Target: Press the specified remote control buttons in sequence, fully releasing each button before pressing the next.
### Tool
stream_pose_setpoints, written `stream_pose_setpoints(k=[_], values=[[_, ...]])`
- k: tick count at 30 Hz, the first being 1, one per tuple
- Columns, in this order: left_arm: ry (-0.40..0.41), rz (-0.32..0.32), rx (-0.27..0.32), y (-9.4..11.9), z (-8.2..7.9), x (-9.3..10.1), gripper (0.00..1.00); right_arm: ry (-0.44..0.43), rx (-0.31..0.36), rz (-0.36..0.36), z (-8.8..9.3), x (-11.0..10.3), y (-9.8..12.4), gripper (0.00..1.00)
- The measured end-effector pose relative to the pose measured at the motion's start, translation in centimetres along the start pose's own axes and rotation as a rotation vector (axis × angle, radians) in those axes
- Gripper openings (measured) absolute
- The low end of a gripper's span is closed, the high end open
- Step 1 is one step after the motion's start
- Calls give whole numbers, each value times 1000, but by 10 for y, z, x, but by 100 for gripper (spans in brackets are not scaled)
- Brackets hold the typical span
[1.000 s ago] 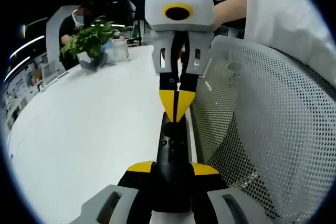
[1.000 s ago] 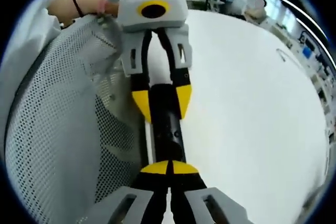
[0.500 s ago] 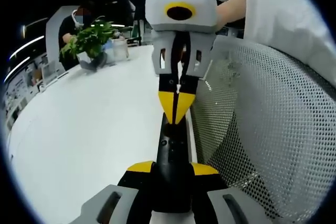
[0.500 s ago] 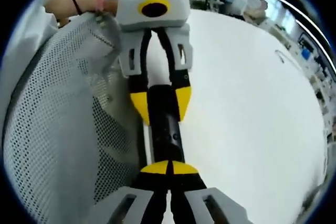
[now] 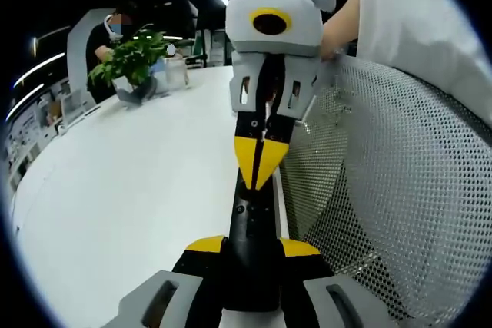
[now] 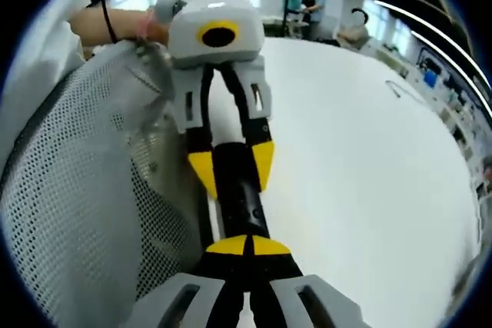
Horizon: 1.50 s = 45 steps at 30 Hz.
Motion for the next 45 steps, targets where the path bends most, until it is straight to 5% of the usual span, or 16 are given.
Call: stream_pose_setpoints(k=[11,14,21,26,33,37,42,45], values=[[1,1,2,0,0,0,25,10,-108,-36,-2,3,-3,0],[-2,1,1,0,0,0,25,22,-40,-16,-1,2,-1,0],[-3,1,1,1,1,1,25,-204,121,23,-3,3,-1,0],[-3,1,2,1,1,1,25,-185,125,36,-3,1,-2,0],[-4,1,1,1,1,1,25,81,55,1,-5,-1,-3,0],[-5,1,0,0,1,2,25,320,-13,-6,-11,-5,-7,0],[0,2,0,1,1,2,25,474,-103,-51,-20,-5,-14,0],[-1,2,-1,1,1,1,25,487,-179,-90,-21,-5,-15,0]])
Point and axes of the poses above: the point that each gripper's makers call its tool centre point, and the gripper's own axes: y roughly backward along the fingers, x roughly to its right, z roughly out of its underside, the point moved 2 cm from there along y, roughly backward along the fingers, and after that the axes turned 7 degrees about y, right-handed, at the moved point
